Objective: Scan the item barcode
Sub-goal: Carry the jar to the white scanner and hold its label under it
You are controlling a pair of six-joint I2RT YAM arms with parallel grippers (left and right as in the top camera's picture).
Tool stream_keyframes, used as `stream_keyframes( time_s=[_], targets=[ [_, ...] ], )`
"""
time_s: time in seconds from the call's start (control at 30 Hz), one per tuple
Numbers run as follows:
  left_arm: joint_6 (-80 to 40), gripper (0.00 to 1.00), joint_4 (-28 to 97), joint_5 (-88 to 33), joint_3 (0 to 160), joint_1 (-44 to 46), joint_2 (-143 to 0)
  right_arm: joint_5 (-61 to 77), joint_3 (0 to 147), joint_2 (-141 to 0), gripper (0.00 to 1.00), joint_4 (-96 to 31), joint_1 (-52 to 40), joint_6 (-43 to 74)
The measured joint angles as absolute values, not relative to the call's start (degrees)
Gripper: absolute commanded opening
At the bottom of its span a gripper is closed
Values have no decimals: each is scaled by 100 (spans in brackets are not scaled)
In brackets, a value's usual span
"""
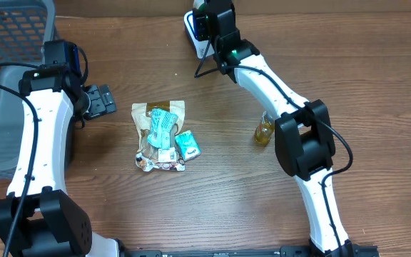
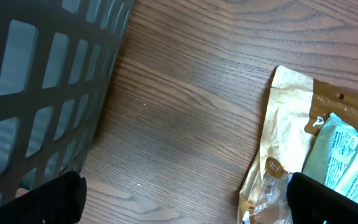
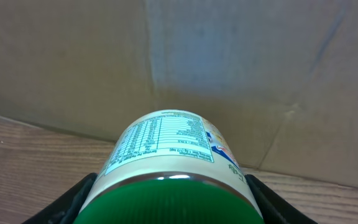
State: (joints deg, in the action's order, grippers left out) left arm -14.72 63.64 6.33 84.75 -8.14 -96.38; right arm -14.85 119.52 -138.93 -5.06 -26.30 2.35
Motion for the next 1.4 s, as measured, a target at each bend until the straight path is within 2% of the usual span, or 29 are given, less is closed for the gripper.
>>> stream_keyframes(
  time_s=[0.33,1.13,1.4],
  targets=[
    [-1472,100,6364,631,8475,-814,-9638,-1076,11952,-14121,4,235,-2628,143],
    [-1472,100,6364,631,8475,-814,-9638,-989,11950,-14477,4,893,-2550,132],
    [-1472,99,6364,633,8475,-814,-9638,-989,11928,-13878,4,432,-2547,132]
  ],
)
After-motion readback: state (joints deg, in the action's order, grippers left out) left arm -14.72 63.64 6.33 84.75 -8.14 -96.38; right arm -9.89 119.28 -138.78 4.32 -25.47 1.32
